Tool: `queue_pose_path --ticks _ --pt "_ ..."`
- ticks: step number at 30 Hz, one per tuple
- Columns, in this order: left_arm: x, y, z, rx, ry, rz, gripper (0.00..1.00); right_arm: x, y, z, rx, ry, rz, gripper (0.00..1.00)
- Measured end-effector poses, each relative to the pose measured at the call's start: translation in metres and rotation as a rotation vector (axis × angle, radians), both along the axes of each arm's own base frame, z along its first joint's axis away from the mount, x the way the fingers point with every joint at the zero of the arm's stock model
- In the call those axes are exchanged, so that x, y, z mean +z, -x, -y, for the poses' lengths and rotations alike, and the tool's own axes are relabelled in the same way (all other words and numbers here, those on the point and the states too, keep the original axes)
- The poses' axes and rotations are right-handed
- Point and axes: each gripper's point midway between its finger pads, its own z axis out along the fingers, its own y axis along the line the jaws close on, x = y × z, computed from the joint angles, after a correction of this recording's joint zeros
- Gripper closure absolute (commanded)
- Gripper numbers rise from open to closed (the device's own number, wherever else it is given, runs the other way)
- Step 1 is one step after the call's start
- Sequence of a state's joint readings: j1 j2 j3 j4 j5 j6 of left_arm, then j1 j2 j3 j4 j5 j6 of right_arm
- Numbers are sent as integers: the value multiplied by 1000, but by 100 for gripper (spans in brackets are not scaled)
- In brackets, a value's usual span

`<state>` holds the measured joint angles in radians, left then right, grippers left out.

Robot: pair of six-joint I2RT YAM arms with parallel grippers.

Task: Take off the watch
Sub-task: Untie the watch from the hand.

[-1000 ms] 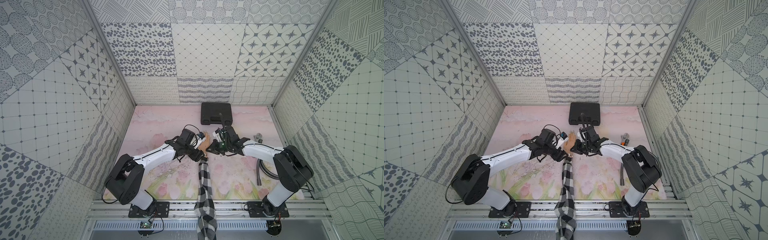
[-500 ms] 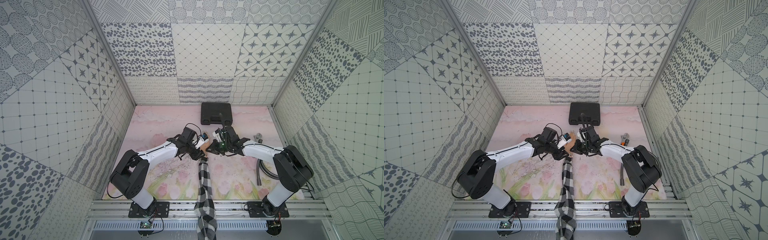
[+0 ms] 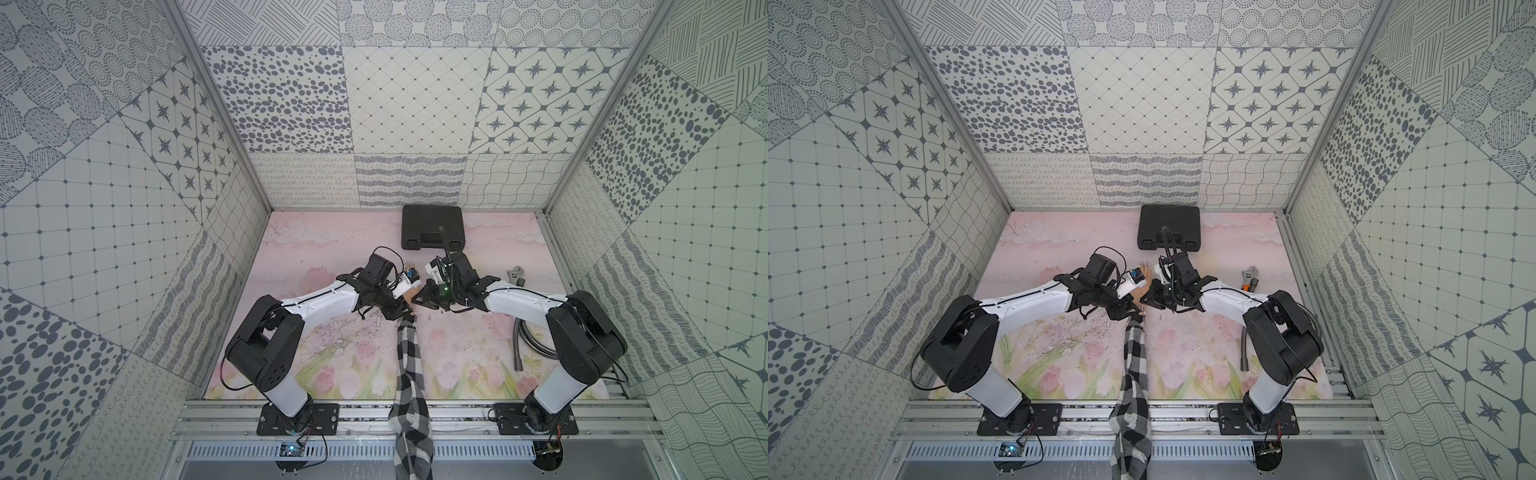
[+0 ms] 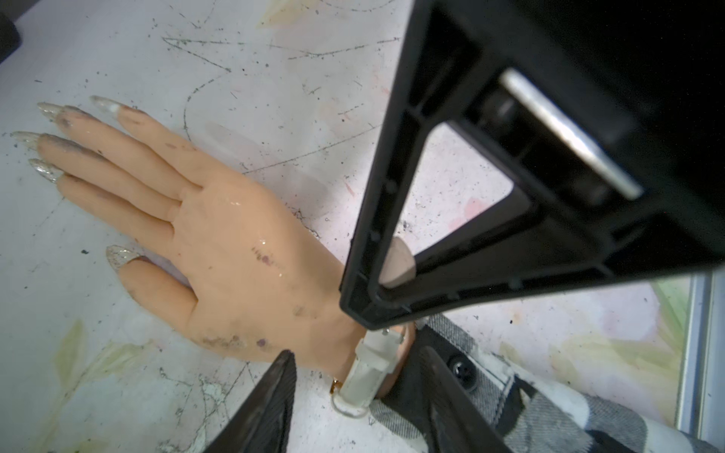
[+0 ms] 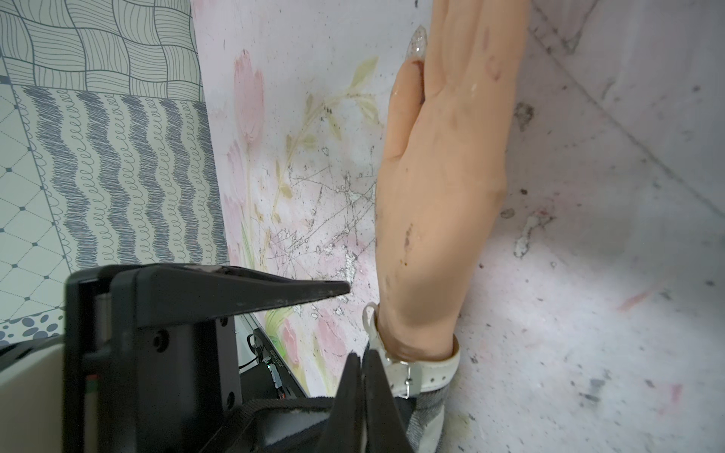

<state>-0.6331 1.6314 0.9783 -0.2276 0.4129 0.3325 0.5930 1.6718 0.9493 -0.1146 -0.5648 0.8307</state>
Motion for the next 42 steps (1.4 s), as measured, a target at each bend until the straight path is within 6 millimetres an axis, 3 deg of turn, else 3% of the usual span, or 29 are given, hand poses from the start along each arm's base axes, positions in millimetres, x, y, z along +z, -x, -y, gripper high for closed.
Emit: queue_pose_path --ticks 21,42 --pt "-15 3 3 -15 11 -25 58 -3 0 3 -6 4 -6 100" --pt "-16 4 11 -38 48 -42 82 -7 -5 15 -39 14 -12 100"
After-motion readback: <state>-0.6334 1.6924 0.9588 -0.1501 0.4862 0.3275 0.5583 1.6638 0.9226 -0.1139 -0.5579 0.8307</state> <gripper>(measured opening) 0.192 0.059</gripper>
